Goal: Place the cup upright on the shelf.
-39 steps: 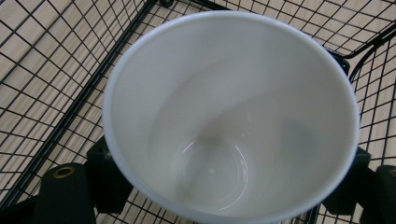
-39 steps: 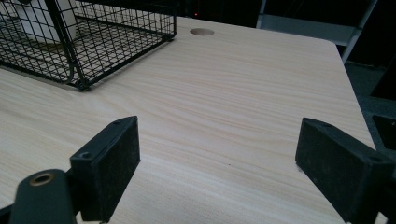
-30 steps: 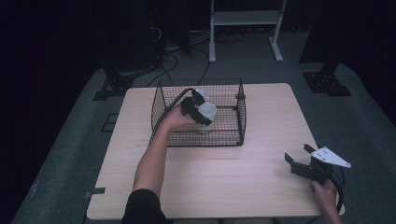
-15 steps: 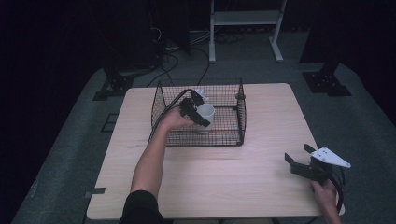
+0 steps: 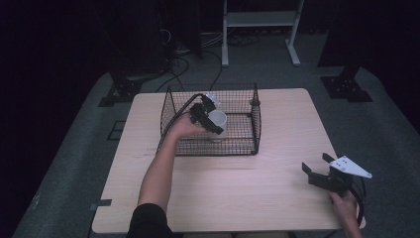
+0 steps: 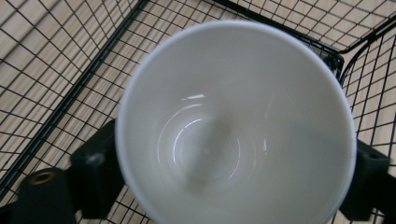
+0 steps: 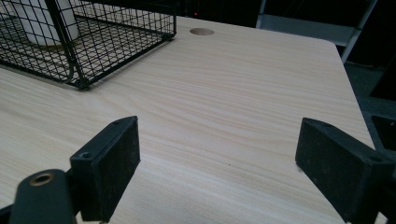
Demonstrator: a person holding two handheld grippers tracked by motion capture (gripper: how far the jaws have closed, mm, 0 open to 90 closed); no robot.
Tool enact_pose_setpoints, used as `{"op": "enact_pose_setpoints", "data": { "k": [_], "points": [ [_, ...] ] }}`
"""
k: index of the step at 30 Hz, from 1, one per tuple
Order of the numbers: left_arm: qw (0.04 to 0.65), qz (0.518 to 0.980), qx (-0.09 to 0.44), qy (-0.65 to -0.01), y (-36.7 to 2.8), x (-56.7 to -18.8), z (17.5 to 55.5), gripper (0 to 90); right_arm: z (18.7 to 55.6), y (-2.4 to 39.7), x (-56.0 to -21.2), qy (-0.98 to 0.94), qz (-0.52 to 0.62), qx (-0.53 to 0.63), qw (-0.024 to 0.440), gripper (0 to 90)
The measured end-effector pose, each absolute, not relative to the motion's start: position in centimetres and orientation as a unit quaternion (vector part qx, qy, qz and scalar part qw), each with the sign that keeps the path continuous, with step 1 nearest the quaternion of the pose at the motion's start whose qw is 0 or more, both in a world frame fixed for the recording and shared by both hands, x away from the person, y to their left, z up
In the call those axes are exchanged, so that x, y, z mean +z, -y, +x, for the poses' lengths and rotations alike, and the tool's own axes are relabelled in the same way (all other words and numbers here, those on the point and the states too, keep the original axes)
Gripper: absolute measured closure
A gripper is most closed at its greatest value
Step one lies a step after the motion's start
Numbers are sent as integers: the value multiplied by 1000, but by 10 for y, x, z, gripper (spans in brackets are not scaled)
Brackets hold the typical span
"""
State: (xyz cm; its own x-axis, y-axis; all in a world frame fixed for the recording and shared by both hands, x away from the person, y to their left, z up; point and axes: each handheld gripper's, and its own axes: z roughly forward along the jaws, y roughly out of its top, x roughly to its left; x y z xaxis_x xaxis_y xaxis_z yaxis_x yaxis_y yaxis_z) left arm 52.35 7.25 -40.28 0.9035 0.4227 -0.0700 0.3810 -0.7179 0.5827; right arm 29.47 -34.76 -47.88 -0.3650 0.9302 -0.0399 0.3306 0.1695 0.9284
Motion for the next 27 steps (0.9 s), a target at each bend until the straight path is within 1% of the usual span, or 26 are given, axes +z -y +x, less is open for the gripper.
{"op": "enact_pose_setpoints", "data": {
  "k": [5,22,27],
  "points": [
    [325,918,43,-224,-80,-396,520,74,295,348,-479,-689,457,455,330,131],
    [363,901,82,-223,-97,-367,499,65,295,348,-479,-689,458,455,329,131],
    [364,900,90,-223,-102,-362,491,66,295,348,-479,-689,458,456,328,131]
  ]
}}
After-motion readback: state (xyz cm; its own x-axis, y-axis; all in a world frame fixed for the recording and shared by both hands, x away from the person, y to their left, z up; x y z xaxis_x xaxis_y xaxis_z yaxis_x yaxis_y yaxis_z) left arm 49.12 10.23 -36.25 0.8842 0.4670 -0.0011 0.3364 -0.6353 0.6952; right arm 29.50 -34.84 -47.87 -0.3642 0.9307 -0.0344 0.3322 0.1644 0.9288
